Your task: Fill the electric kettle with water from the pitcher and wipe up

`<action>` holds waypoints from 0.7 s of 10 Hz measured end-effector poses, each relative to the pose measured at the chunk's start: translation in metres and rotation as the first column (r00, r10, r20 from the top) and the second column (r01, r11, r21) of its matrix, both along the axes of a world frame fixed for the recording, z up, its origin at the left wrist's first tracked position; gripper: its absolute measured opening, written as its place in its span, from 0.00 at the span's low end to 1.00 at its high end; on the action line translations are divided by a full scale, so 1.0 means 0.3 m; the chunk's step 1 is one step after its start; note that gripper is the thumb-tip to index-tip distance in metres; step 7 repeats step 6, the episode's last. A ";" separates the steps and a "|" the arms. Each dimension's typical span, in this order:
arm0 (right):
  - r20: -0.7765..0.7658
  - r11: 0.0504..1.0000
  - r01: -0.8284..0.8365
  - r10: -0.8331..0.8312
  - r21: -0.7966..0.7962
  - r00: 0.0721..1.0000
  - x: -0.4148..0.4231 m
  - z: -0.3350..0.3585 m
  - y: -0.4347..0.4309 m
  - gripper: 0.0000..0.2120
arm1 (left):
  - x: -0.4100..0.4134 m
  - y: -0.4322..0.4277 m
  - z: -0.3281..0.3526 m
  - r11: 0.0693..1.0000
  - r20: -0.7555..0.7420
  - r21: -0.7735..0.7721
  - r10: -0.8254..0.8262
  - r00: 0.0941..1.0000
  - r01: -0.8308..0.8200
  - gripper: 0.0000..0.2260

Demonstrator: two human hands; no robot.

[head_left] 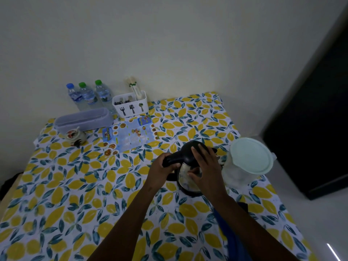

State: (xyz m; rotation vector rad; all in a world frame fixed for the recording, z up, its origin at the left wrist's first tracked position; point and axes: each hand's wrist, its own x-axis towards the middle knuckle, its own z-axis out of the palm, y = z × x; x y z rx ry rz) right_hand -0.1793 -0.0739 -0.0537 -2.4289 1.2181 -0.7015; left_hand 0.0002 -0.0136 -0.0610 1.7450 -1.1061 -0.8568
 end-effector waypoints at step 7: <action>-0.138 0.987 -0.045 0.023 -0.157 0.990 -0.008 0.053 0.027 0.33 | -0.020 0.093 0.052 0.992 0.535 -0.106 0.005 0.845 0.061 0.24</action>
